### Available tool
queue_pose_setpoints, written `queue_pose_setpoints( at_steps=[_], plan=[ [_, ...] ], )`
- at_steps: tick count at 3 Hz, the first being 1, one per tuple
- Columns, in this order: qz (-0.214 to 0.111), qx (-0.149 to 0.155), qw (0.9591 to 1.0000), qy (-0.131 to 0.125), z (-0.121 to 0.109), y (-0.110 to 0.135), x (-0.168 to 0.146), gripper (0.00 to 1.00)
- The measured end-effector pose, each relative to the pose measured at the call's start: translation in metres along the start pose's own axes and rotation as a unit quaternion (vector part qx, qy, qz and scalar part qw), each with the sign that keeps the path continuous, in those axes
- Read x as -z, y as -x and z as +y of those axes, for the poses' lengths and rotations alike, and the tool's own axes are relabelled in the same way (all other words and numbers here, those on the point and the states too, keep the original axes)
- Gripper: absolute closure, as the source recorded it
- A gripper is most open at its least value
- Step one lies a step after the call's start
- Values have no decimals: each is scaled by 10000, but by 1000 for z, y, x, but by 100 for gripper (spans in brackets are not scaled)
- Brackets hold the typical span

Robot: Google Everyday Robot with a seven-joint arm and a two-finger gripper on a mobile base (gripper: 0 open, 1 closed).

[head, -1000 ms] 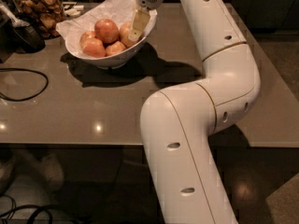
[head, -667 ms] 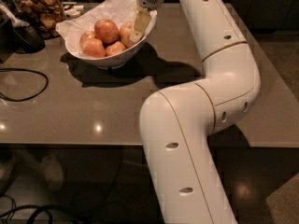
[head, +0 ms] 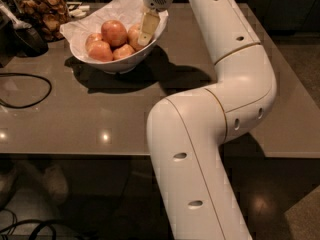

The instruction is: Pick apple from white bowl

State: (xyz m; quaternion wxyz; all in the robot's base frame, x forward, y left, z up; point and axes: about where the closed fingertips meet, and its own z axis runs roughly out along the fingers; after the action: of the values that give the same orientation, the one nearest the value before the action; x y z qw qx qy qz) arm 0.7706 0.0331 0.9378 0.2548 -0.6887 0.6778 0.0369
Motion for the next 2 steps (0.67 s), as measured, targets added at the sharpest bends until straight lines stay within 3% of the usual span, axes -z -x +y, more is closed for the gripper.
queue_pose_setpoints(
  at_steps=[2],
  plan=[
    [92,202,9998,19,0,4,-6,27]
  ],
)
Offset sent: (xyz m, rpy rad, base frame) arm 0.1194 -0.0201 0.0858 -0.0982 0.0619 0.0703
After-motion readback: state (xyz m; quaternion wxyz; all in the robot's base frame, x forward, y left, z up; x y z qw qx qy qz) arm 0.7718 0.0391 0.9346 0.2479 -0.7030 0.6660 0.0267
